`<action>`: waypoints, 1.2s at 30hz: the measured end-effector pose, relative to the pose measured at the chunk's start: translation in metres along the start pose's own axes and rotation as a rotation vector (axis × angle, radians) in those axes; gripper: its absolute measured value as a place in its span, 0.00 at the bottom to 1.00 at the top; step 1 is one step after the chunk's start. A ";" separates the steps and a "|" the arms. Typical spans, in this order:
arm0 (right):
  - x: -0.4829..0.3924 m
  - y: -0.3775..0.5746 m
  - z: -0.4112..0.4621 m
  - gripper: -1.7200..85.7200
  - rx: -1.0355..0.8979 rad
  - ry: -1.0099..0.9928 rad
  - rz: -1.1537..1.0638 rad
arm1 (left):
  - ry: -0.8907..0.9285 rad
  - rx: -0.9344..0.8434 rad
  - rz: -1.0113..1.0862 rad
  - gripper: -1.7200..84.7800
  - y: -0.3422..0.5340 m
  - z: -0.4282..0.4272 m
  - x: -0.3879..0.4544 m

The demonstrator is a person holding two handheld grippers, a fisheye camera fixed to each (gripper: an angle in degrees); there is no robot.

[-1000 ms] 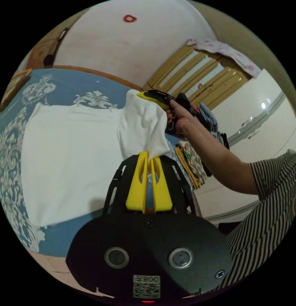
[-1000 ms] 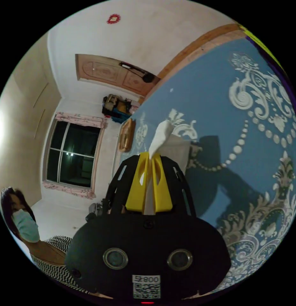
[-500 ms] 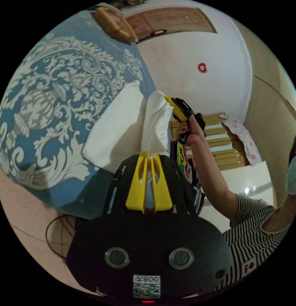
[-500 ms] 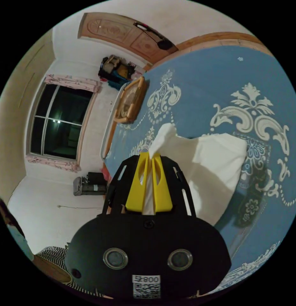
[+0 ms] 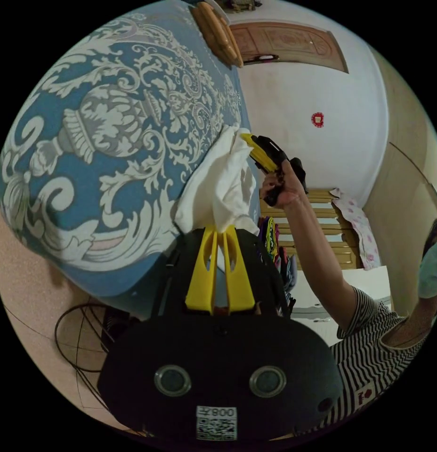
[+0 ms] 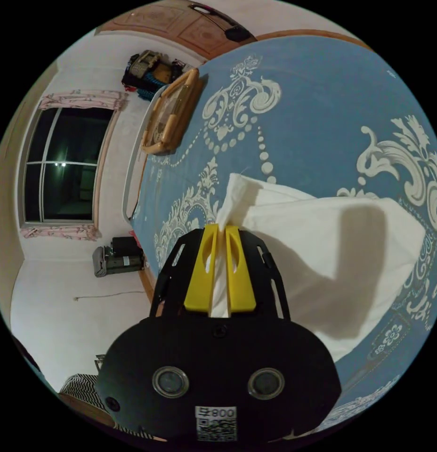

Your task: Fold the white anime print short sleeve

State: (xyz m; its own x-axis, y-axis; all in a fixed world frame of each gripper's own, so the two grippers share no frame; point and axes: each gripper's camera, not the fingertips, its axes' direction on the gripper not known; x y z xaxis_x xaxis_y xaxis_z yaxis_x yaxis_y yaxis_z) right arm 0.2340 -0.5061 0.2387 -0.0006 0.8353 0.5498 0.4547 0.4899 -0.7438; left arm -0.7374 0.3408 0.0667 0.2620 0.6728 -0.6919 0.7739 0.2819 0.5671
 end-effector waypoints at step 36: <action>-0.239 0.377 0.256 0.06 -0.040 0.937 -0.632 | -0.275 -0.071 0.200 0.02 -0.021 -0.090 0.104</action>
State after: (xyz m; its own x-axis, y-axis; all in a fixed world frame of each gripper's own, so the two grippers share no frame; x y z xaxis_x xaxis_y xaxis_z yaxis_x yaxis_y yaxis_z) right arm 0.1774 -0.4570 -0.2709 0.4198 -0.0838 0.9037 0.6375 0.7360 -0.2279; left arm -0.7781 0.4663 0.0233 0.5573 0.5132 -0.6527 0.6517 0.2167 0.7268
